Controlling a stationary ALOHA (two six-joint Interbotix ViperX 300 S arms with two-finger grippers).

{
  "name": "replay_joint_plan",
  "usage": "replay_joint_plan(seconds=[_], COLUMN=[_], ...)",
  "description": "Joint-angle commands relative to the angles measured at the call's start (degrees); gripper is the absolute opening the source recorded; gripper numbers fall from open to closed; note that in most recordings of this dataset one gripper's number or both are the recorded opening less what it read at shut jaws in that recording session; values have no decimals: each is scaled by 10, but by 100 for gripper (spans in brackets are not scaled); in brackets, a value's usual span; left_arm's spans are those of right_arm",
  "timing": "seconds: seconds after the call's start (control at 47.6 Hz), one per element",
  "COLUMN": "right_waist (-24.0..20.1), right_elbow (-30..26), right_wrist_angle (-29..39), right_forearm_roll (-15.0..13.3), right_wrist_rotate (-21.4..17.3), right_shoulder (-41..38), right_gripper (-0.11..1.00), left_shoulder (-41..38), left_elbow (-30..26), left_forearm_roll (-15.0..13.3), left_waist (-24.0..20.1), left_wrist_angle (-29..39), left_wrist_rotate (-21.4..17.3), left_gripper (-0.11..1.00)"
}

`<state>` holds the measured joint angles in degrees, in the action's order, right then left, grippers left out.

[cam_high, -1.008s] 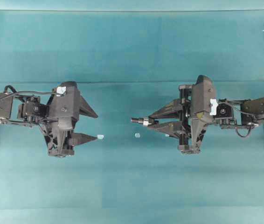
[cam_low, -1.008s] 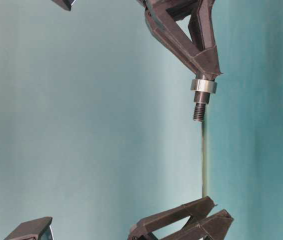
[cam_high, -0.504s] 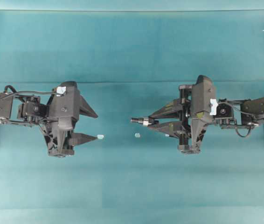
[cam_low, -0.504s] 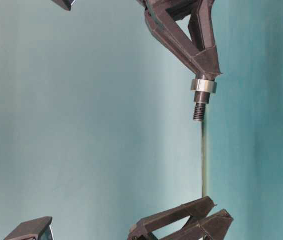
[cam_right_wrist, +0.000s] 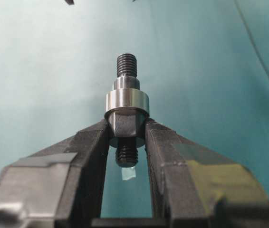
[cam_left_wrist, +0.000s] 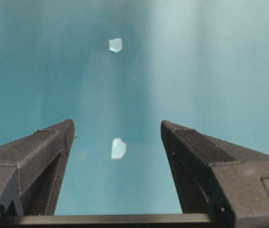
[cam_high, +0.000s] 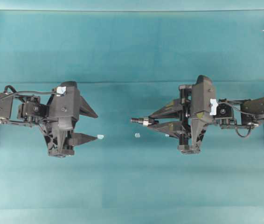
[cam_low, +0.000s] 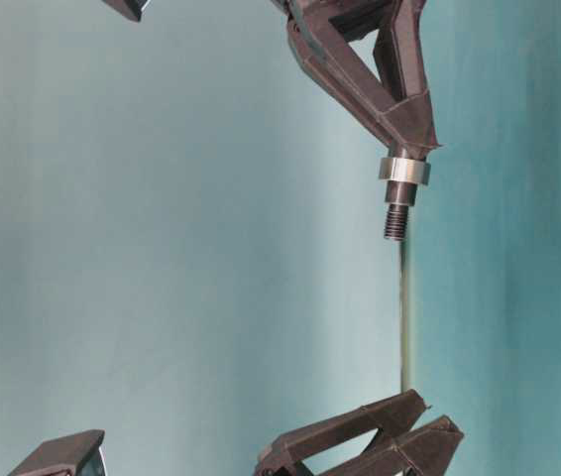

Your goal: Insert the washer onto the shaft with both hands.

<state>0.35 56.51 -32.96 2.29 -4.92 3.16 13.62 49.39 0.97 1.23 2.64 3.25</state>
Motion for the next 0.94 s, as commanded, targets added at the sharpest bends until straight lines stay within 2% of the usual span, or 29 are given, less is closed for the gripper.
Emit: replay_joint_plan(seconds=[0.0,0.924], right_waist=[-1,-1], right_elbow=[-10,-8], right_wrist_angle=[-4,8], right_forearm_roll=[-1,-1], right_wrist_rotate=[-4,-4], right_shoulder=[6,6], right_gripper=[0,0], left_shoulder=[4,4], left_elbow=[-5,-5], left_forearm_roll=[2,2], left_waist=[1,1], left_wrist_angle=[-3,-3], left_wrist_rotate=[1,2], left_gripper=[80,80])
